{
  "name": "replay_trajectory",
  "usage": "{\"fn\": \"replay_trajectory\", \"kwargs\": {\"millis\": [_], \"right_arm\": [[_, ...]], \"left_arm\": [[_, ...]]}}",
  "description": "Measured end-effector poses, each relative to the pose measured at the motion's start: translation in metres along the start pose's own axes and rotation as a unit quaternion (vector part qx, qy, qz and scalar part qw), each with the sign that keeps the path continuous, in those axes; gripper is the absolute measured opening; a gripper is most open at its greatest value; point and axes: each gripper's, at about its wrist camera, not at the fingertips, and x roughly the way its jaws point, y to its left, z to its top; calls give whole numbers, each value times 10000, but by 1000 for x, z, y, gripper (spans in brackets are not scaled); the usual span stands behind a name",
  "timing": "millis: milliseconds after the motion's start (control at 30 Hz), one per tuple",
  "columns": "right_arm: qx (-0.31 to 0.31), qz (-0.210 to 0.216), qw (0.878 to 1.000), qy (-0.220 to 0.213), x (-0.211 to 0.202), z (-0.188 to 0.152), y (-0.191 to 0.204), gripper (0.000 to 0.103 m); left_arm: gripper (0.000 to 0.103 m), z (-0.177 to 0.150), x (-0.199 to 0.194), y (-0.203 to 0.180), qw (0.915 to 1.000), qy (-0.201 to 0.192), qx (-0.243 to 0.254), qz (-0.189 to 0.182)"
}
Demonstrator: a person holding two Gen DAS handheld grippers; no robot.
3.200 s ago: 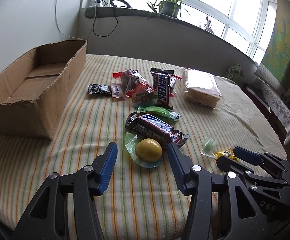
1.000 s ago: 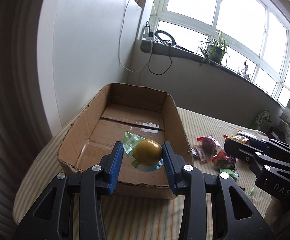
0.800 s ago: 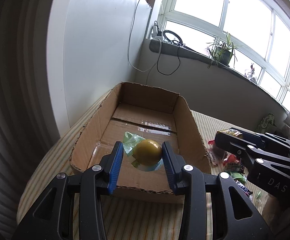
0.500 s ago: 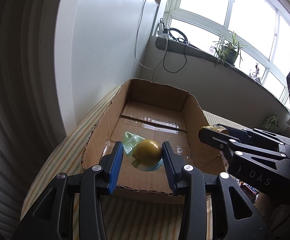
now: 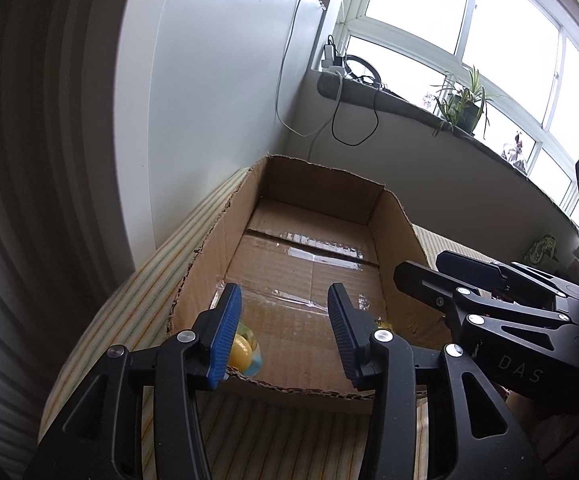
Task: Organize snacks
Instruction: 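Carry both snacks into the cardboard box and open both tools, then grasp the large Snickers bar with left tool while right tool grasps clear green candy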
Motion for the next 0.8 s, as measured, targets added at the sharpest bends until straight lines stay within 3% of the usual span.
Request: {"fn": "replay_trajectory", "kwargs": {"millis": [433, 800], "right_arm": [[53, -18, 9999, -150, -30, -2, -13, 56], [511, -365, 9979, -127, -91, -45, -75, 56]], "left_arm": [[44, -1, -12, -10, 10000, -67, 48, -27], [44, -10, -21, -48, 9990, -4, 225, -386]]}}
